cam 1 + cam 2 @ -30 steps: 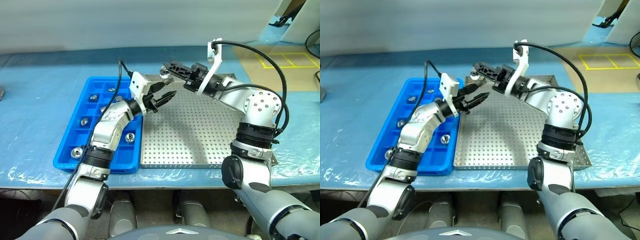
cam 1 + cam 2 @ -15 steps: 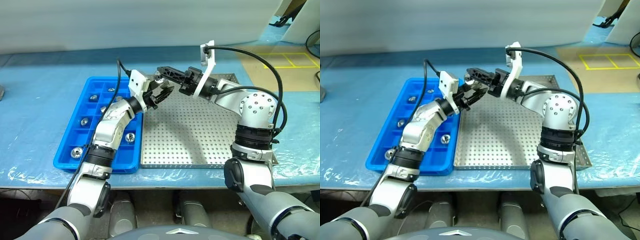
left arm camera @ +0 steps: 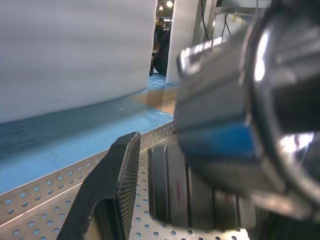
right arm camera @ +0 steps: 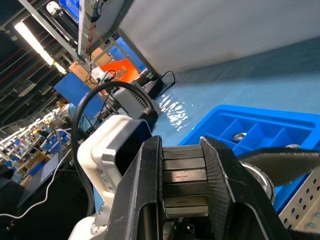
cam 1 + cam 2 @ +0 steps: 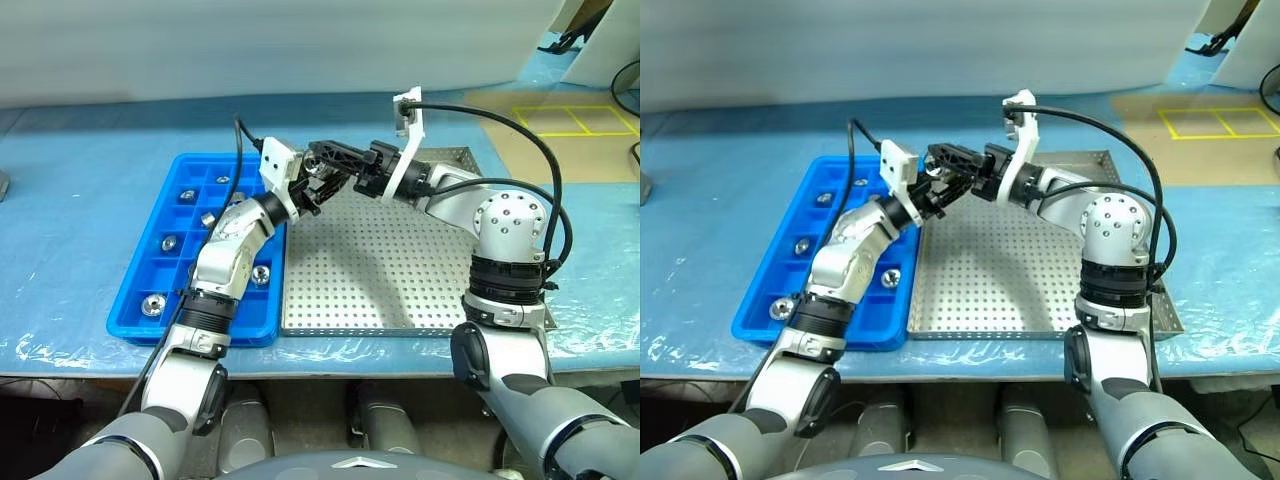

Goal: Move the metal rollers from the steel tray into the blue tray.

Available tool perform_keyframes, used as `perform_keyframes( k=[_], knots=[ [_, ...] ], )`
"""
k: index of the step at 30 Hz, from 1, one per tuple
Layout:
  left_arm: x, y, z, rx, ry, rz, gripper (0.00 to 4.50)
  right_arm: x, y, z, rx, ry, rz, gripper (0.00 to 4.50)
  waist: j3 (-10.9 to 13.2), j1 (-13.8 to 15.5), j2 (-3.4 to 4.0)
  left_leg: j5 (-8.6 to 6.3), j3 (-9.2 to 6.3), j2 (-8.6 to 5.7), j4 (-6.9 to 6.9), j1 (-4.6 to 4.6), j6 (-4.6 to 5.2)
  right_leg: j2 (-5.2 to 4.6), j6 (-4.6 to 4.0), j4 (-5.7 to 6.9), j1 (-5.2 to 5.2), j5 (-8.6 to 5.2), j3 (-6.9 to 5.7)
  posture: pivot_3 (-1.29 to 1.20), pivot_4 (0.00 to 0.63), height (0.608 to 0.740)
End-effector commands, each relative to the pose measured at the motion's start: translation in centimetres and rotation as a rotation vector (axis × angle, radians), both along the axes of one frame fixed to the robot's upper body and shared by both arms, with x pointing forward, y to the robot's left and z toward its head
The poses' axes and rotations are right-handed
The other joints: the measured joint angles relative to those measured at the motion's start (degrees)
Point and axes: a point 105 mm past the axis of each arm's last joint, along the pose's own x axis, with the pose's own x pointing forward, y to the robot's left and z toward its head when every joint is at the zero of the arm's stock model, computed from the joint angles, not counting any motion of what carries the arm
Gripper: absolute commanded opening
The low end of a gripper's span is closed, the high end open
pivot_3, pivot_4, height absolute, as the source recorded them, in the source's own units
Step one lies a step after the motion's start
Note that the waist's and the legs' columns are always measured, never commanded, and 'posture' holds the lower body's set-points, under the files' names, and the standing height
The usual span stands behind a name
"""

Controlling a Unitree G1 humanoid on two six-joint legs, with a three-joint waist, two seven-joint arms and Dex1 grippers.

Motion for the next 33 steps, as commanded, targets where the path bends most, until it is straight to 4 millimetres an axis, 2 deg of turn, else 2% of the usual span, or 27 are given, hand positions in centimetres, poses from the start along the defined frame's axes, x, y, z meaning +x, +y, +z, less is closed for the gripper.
perform_keyframes(
  k=[1,8,12,22,24,28,31,33],
  knots=[
    [-0.4,0.5,2.7,-0.047,-0.087,0.000,2.70,-0.5,-0.1,1.1,0.012,-0.059,0.006,0.72,0.0,0.0,0.00,0.00,0.00,0.00,0.00,0.00,0.00,0.00,0.00,0.00,0.00,0.00,0.00,-0.16,0.150,0.740],
    [-0.6,0.3,1.7,-0.022,-0.048,-0.025,2.70,-0.3,0.0,0.9,0.000,-0.053,-0.001,0.72,0.0,0.0,0.00,0.00,0.00,0.01,0.00,0.01,0.00,0.00,0.00,0.00,0.00,0.00,0.00,-0.15,0.150,0.740],
    [-0.7,0.4,1.7,-0.028,-0.043,-0.033,1.77,-0.2,0.0,0.8,-0.001,-0.050,-0.004,0.72,0.0,0.0,0.00,0.00,0.00,0.00,0.00,0.00,0.00,0.00,0.00,0.00,0.00,0.00,0.00,-0.15,0.150,0.740],
    [0.0,0.8,1.2,0.011,-0.031,0.011,1.75,0.0,-0.1,0.8,-0.002,-0.043,-0.019,0.72,0.0,0.0,0.00,0.00,0.00,0.00,0.00,0.00,0.00,0.00,0.00,0.01,0.00,0.00,0.00,-0.15,0.150,0.740],
    [0.0,0.8,1.2,0.013,-0.034,0.013,1.75,0.5,-0.8,1.3,0.022,-0.038,-0.047,0.72,0.0,0.0,0.00,0.00,0.00,0.00,0.00,0.01,0.00,0.00,0.00,0.01,0.00,0.00,0.00,-0.15,0.150,0.740],
    [0.0,1.0,1.1,0.021,-0.031,0.012,1.75,2.2,-3.5,2.6,0.105,-0.010,-0.134,0.72,0.0,0.0,0.00,0.01,0.00,0.00,0.01,0.00,-0.01,0.00,0.00,0.02,0.00,0.00,0.00,-0.15,0.150,0.740],
    [0.0,1.0,1.1,0.025,-0.030,0.013,1.75,2.8,-4.7,2.4,0.046,-0.025,-0.194,0.72,0.0,0.4,0.00,0.01,0.00,0.00,0.01,0.00,-0.01,0.00,0.00,0.01,0.03,0.00,-0.01,-0.16,0.150,0.740],
    [0.0,1.1,1.1,0.025,-0.029,0.013,1.75,3.4,-5.6,1.8,-0.088,-0.093,-0.277,0.72,0.0,0.4,0.00,0.01,0.00,-0.02,0.01,-0.03,-0.01,0.00,0.01,0.00,0.02,0.01,0.00,-0.16,0.150,0.740]
  ],
)
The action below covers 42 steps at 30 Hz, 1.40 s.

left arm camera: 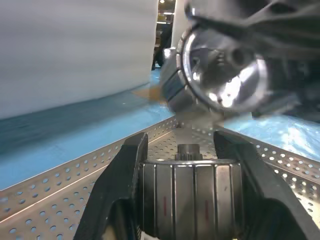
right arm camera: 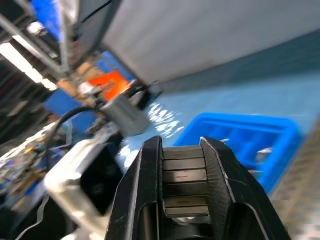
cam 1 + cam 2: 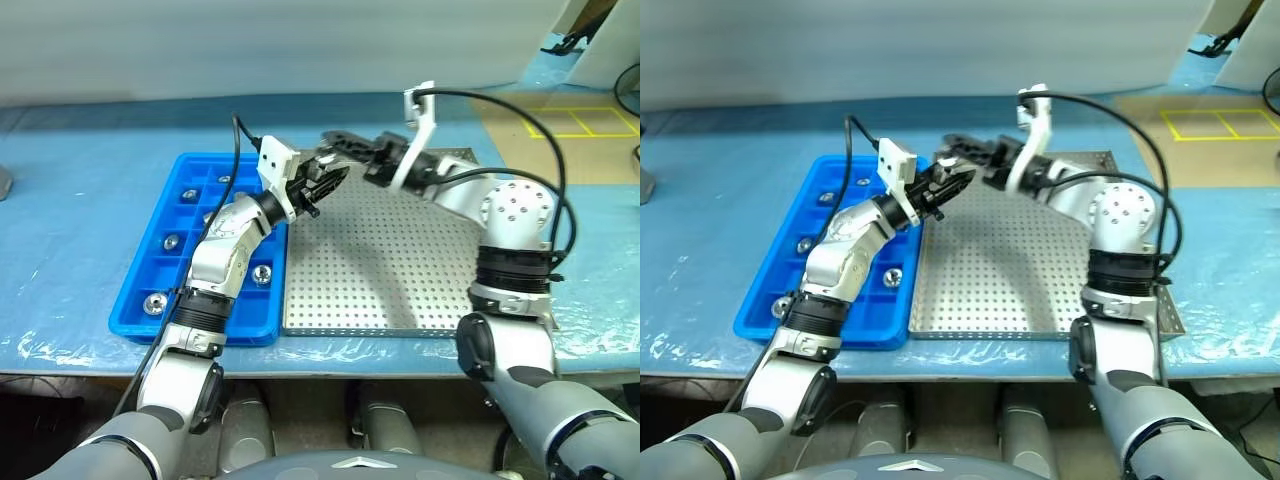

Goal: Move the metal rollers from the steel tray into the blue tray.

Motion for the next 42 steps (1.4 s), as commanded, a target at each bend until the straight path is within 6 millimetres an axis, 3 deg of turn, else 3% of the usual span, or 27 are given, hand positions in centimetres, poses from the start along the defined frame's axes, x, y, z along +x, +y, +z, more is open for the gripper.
perform_keyframes(
  k=[1,7,11,13,17,22,27,35,42],
  knots=[
    [-0.2,0.0,1.4,-0.021,-0.047,-0.007,1.75,0.4,-1.3,1.2,-0.115,-0.131,-0.091,0.72,0.0,0.0,0.00,0.00,0.00,0.00,0.00,0.00,0.00,0.00,0.00,0.00,0.00,0.00,0.00,-0.16,0.150,0.740],
    [-0.1,-0.1,1.3,-0.019,-0.044,-0.006,1.75,1.3,-3.2,1.2,-0.165,-0.171,-0.158,0.72,0.0,-0.5,0.00,0.00,0.00,0.00,0.00,0.03,0.01,0.01,0.00,0.01,0.00,0.00,0.01,-0.17,0.150,0.740],
    [0.0,-0.2,1.2,-0.012,-0.038,-0.009,1.75,0.6,-2.9,-0.5,-0.237,-0.166,-0.114,0.72,0.0,-0.4,0.00,0.00,0.00,0.00,0.02,0.04,0.01,0.01,0.00,0.02,0.03,0.00,0.01,-0.17,0.150,0.740],
    [-0.1,-0.3,1.1,-0.001,-0.033,-0.024,1.75,0.0,-2.8,-2.4,-0.358,-0.198,-0.081,0.72,0.0,-0.3,-0.01,0.00,0.00,-0.01,0.02,0.02,0.02,0.01,0.00,0.01,0.02,0.00,0.01,-0.17,0.150,0.740],
    [-1.5,-0.8,-1.1,0.098,0.031,-0.133,1.75,-2.0,-3.9,-8.0,-0.581,-0.168,0.022,0.72,0.0,-0.1,-0.01,-0.03,0.00,0.01,0.02,0.03,0.07,0.01,0.00,-0.03,0.05,0.00,0.00,-0.18,0.150,0.740],
    [-1.3,-1.3,-2.2,0.149,0.082,-0.168,1.75,-1.8,-6.0,-10.5,-0.588,-0.085,-0.038,0.72,0.0,-0.5,0.00,-0.15,0.00,0.00,0.23,0.01,0.27,-0.01,0.04,0.03,0.04,0.02,0.04,-0.19,0.150,0.740],
    [-1.6,-2.4,-3.6,0.241,0.096,-0.224,1.75,-1.9,-6.9,-11.6,-0.595,-0.055,-0.077,0.72,0.0,-0.7,0.00,-0.18,0.00,0.02,0.43,0.06,0.33,0.00,0.07,0.08,0.11,0.08,0.07,-0.21,0.150,0.740],
    [-1.1,-3.3,-6.8,0.392,0.160,-0.279,1.75,-3.2,-8.9,-13.7,-0.747,-0.061,-0.117,0.72,0.0,-0.8,0.01,-0.24,0.01,0.00,0.47,0.02,0.42,0.00,0.07,0.01,0.13,0.09,0.10,-0.26,0.150,0.740],
    [-1.7,-4.3,-7.9,0.473,0.160,-0.364,1.75,-4.4,-8.2,-13.8,-0.741,-0.077,-0.113,0.72,0.0,-1.1,0.01,-0.31,0.05,-0.01,0.47,0.08,0.55,0.00,0.09,-0.01,0.15,0.09,0.18,-0.29,0.150,0.740]
  ],
)
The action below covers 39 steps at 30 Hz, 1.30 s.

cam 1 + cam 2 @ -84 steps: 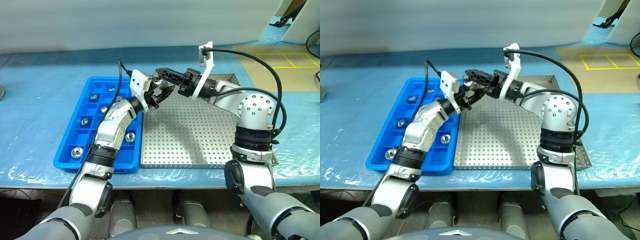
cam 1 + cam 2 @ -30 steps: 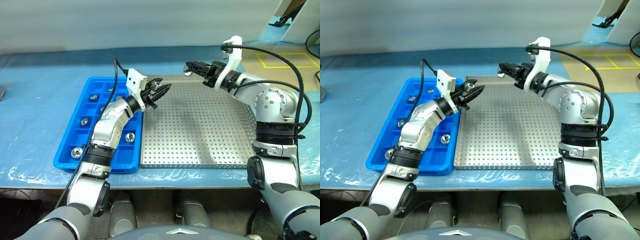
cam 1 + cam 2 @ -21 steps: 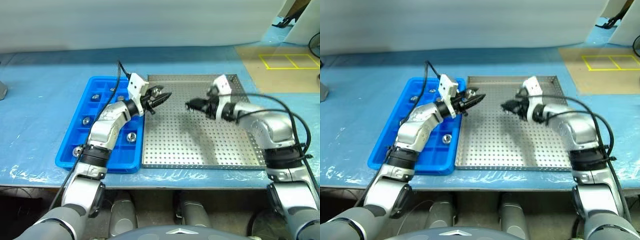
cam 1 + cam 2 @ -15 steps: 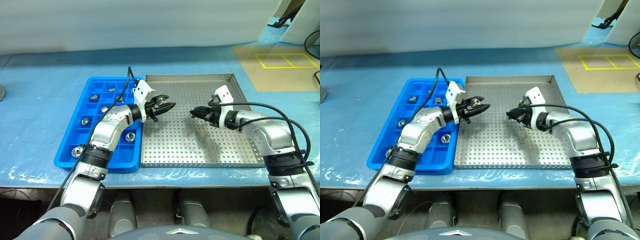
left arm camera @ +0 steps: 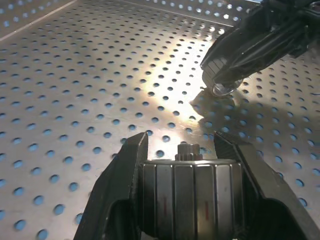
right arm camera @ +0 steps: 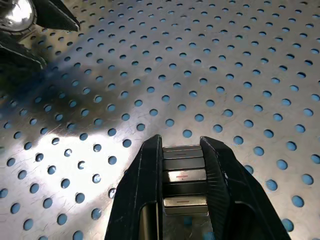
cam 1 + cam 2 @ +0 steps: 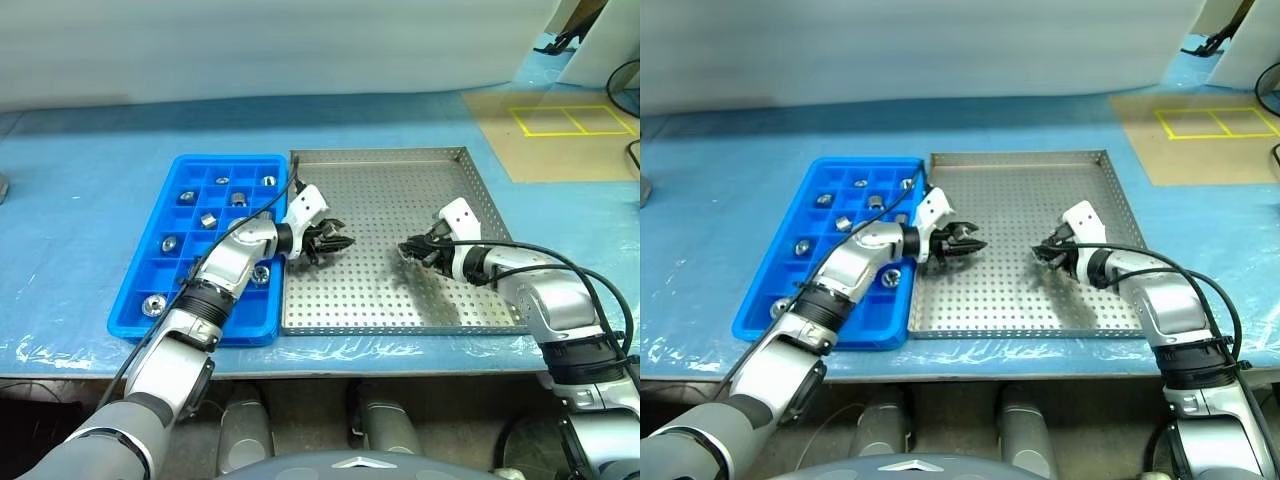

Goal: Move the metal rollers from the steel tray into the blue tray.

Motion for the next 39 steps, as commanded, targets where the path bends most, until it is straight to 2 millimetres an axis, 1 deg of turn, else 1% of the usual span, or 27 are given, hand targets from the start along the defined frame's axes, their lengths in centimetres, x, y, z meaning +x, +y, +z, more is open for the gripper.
perform_keyframes(
  k=[1,4,8,12,14,17,19,20,22,23,24,25,27,29,31,34,35,37,39],
  knots=[
    [-0.3,-0.9,1.1,0.018,-0.046,-0.067,1.75,-0.2,0.6,1.6,0.001,-0.078,0.019,0.72,0.0,-0.1,0.00,0.00,0.01,-0.01,0.00,0.00,0.00,0.00,0.01,0.00,0.00,0.00,0.02,-0.30,0.150,0.740],
    [-0.6,-1.2,0.8,0.046,-0.048,-0.102,1.75,-0.1,0.5,1.5,-0.001,-0.083,-0.001,0.72,0.0,-0.3,0.00,0.00,0.01,-0.01,0.01,0.00,0.00,0.00,0.02,0.00,0.00,0.01,0.02,-0.30,0.150,0.740],
    [-0.8,-1.1,-0.1,0.111,-0.036,-0.130,1.75,0.2,0.5,1.7,0.006,-0.088,-0.016,0.72,0.0,-0.8,0.00,-0.01,0.01,-0.03,0.01,-0.02,0.02,-0.01,0.02,-0.01,0.00,0.01,0.03,-0.31,0.150,0.740],
    [-1.4,-0.4,-1.6,0.198,-0.005,-0.170,1.75,0.3,0.6,1.6,0.004,-0.088,-0.020,0.72,0.0,-1.2,0.00,-0.03,0.01,-0.03,0.01,-0.03,0.04,-0.01,0.02,-0.04,0.00,0.01,0.03,-0.31,0.150,0.740],
    [-1.5,-0.2,-1.9,0.216,0.014,-0.184,1.75,0.3,0.6,1.6,0.004,-0.090,-0.020,0.72,0.0,-1.2,0.00,-0.03,0.01,-0.02,0.01,-0.03,0.04,-0.01,0.02,-0.04,-0.01,0.01,0.03,-0.31,0.150,0.740],
    [-1.1,-0.1,-1.3,0.200,0.010,-0.165,1.75,0.3,0.7,1.5,0.009,-0.090,-0.021,0.72,0.0,-1.2,0.00,-0.03,0.01,-0.03,0.01,-0.01,0.04,-0.01,0.02,-0.03,0.00,0.01,0.04,-0.31,0.150,0.740],
    [-0.1,-0.4,0.0,0.136,-0.041,-0.111,1.75,0.3,0.8,1.5,0.005,-0.092,-0.019,0.72,0.0,-1.2,0.00,-0.02,0.02,-0.03,0.02,0.00,0.04,-0.01,0.02,-0.03,0.00,0.01,0.04,-0.31,0.150,0.740],
    [0.3,-0.5,0.4,0.105,-0.034,-0.087,1.75,0.4,0.8,1.5,0.004,-0.092,-0.019,0.72,0.0,-1.2,0.00,-0.02,0.02,-0.03,0.02,-0.01,0.04,-0.01,0.02,-0.03,0.00,0.01,0.04,-0.31,0.150,0.740],
    [0.4,-0.3,0.6,0.095,-0.043,-0.085,2.47,0.5,0.8,1.5,0.001,-0.092,-0.022,0.72,0.0,-1.2,0.00,-0.03,0.02,-0.04,0.05,-0.04,0.04,-0.02,0.02,-0.03,0.00,0.01,0.04,-0.30,0.150,0.740],
    [0.2,-0.3,0.6,0.089,-0.040,-0.094,2.68,0.6,0.8,1.5,0.001,-0.092,-0.023,0.72,0.0,-1.2,0.00,-0.03,0.02,-0.05,0.06,-0.04,0.05,-0.02,0.02,-0.03,0.00,0.01,0.05,-0.30,0.150,0.740],
    [0.2,-0.3,0.5,0.093,-0.047,-0.091,2.98,0.6,0.8,1.5,-0.001,-0.092,-0.023,0.72,0.0,-1.2,0.00,-0.04,0.02,-0.05,0.05,-0.03,0.06,-0.02,0.02,-0.03,0.00,0.01,0.06,-0.30,0.150,0.740],
    [0.3,-0.2,0.4,0.103,-0.051,-0.076,3.41,0.7,0.8,1.5,-0.002,-0.092,-0.021,0.72,0.0,-1.2,0.00,-0.04,0.02,-0.05,0.05,-0.03,0.06,-0.02,0.02,-0.03,0.00,0.01,0.06,-0.30,0.150,0.740],
    [0.8,-0.2,0.5,0.107,-0.064,-0.042,3.99,0.7,0.9,1.5,0.001,-0.090,-0.015,0.72,0.0,-1.2,0.00,-0.04,0.02,-0.04,0.04,-0.05,0.06,-0.02,0.02,-0.04,-0.01,0.01,0.06,-0.29,0.150,0.740],
    [0.9,-0.2,0.9,0.080,-0.057,-0.042,3.99,0.6,1.0,1.5,0.002,-0.089,-0.010,0.72,0.0,-1.2,0.00,-0.05,0.02,-0.05,0.04,-0.06,0.07,-0.02,0.02,-0.05,-0.02,0.01,0.05,-0.29,0.150,0.740],
    [0.5,-0.1,1.6,0.061,-0.065,-0.071,3.99,0.6,1.1,1.5,0.002,-0.088,-0.007,0.72,0.0,-1.2,0.00,-0.05,0.02,-0.05,0.04,-0.06,0.08,-0.02,0.02,-0.06,-0.02,0.01,0.05,-0.29,0.150,0.740],
    [0.3,0.6,3.9,-0.008,-0.093,-0.084,3.99,0.7,1.4,2.0,0.014,-0.098,0.011,0.72,0.0,-1.2,0.00,-0.05,0.02,-0.04,0.03,-0.06,0.08,-0.02,0.02,-0.05,-0.03,0.01,0.05,-0.29,0.150,0.740],
    [0.1,1.1,4.8,-0.035,-0.112,-0.079,3.99,0.7,1.7,2.3,0.019,-0.106,0.026,0.72,0.0,-1.2,0.00,-0.05,0.02,-0.03,0.03,-0.06,0.07,-0.02,0.02,-0.05,-0.04,0.01,0.05,-0.29,0.150,0.740],
    [-0.5,2.1,5.9,-0.059,-0.141,-0.069,3.99,0.6,2.1,2.8,0.021,-0.120,0.049,0.72,0.0,-1.3,0.01,-0.05,0.03,-0.03,0.02,-0.05,0.07,-0.02,0.02,-0.04,-0.04,0.01,0.06,-0.29,0.150,0.740],
    [-1.5,4.3,6.2,-0.005,-0.210,-0.058,3.99,0.6,2.7,3.8,0.024,-0.144,0.074,0.72,0.0,-1.5,0.03,-0.05,0.07,0.01,0.00,0.00,0.07,0.00,0.02,-0.04,-0.05,0.01,0.07,-0.28,0.150,0.740]
  ],
)
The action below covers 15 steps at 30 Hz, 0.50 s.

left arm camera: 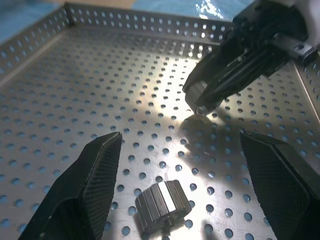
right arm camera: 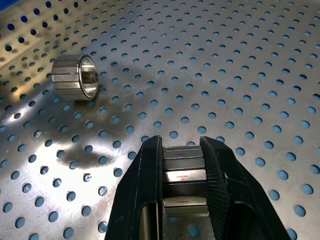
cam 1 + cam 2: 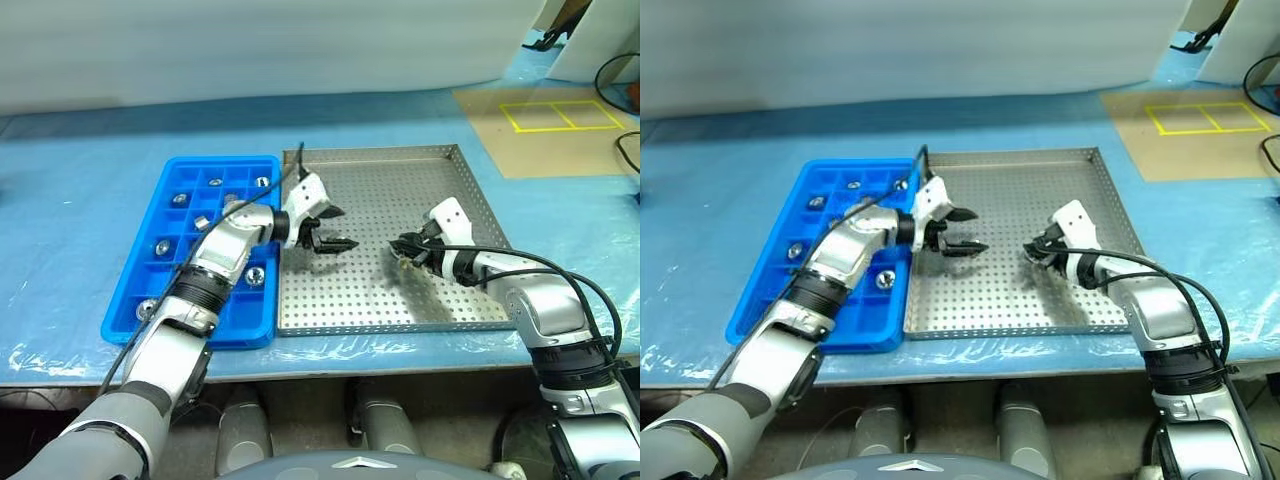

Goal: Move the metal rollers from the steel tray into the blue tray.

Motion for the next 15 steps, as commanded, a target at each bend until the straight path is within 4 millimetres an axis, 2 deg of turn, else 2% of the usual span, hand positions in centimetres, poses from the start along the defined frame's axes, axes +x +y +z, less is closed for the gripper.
perform_keyframes(
  k=[1,4,6,8,11,13,15],
  knots=[
    [-1.8,3.3,2.1,-0.007,-0.083,0.008,3.99,0.1,1.8,3.8,0.029,-0.111,0.085,0.72,0.0,-0.4,0.03,0.00,0.02,0.02,-0.01,0.02,0.00,0.01,0.00,0.01,-0.01,0.00,0.00,-0.28,0.150,0.740],
    [-3.2,6.3,3.1,-0.030,-0.085,0.047,3.99,-0.1,3.6,6.2,0.069,-0.163,0.162,0.72,0.0,-1.1,0.08,0.01,0.11,0.06,-0.10,0.02,-0.03,0.03,0.00,0.03,-0.11,-0.01,0.02,-0.25,0.150,0.740],
    [-3.4,9.2,4.2,-0.044,-0.094,0.116,3.99,0.0,6.1,8.1,0.129,-0.192,0.249,0.72,0.0,-1.1,0.07,0.02,0.12,0.06,-0.11,0.00,-0.04,0.02,0.00,0.05,-0.13,-0.01,-0.01,-0.22,0.150,0.740],
    [-2.7,12.4,5.1,-0.046,-0.104,0.234,3.99,0.3,9.0,9.7,0.187,-0.209,0.341,0.72,0.1,-1.2,0.08,0.02,0.13,0.08,-0.07,0.02,-0.05,0.02,0.01,0.12,-0.16,-0.01,0.00,-0.17,0.150,0.740],
    [-2.4,15.6,5.6,-0.015,-0.129,0.344,3.99,1.0,12.8,10.3,0.259,-0.179,0.441,0.72,0.1,-1.2,0.08,0.05,0.13,0.12,-0.09,0.08,-0.10,0.03,0.03,0.19,-0.15,-0.02,-0.06,-0.10,0.150,0.740],
    [-2.8,17.2,6.0,-0.011,-0.140,0.398,3.99,1.6,15.3,9.7,0.270,-0.142,0.505,0.72,0.1,-0.9,0.08,0.06,0.12,0.13,-0.12,0.08,-0.14,0.02,0.02,0.18,-0.15,-0.01,-0.08,-0.05,0.150,0.740],
    [-3.5,18.1,6.2,-0.014,-0.141,0.431,3.99,2.2,16.8,8.8,0.267,-0.109,0.538,0.72,0.1,-0.2,0.08,0.06,0.12,0.12,-0.19,0.02,-0.14,0.01,-0.03,0.09,-0.15,0.00,-0.12,-0.02,0.150,0.740]
  ],
)
